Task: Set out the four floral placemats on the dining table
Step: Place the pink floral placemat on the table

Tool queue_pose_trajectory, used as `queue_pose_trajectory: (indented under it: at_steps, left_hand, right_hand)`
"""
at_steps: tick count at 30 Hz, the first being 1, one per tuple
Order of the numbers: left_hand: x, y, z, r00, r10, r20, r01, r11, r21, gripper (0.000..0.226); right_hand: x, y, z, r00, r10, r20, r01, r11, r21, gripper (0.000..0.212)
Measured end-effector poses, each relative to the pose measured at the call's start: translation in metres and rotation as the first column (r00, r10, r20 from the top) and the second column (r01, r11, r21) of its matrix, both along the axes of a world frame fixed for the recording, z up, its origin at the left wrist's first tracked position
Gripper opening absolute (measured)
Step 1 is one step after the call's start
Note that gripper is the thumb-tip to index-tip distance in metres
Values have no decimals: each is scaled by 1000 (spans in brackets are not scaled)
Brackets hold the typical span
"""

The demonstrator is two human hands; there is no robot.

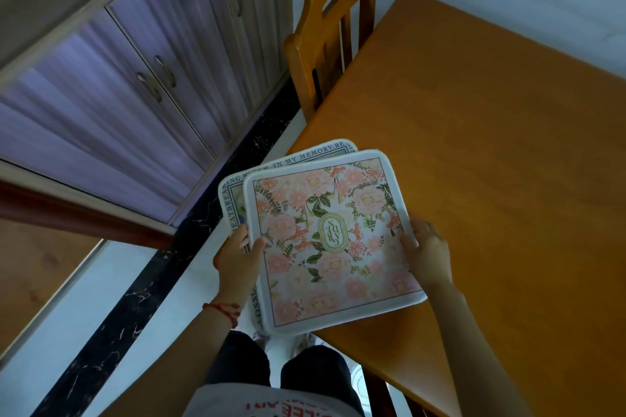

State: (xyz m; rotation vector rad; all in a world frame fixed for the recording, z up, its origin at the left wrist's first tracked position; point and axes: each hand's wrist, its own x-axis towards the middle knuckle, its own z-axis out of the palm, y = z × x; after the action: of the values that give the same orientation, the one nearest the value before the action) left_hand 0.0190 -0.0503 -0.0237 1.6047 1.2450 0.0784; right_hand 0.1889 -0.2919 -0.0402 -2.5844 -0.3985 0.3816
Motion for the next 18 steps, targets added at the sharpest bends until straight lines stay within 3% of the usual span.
queue_pose_trajectory:
  at_steps: [10,13,18]
  left_hand:
    - [1,3,-2,991,109,73,-101,989,-104,62]
    - [0,6,-2,994,69,79,-61,993,-100,49]
    - [1,3,-10,998,-60,-8,60,997,38,28]
  right_hand:
    - [1,4,-1,995,-101,-26,102,994,50,46]
    - [1,5,0,993,-112,-40,114,991,72,47]
    - [1,4,-7,988,-135,-77,141,987,73,39]
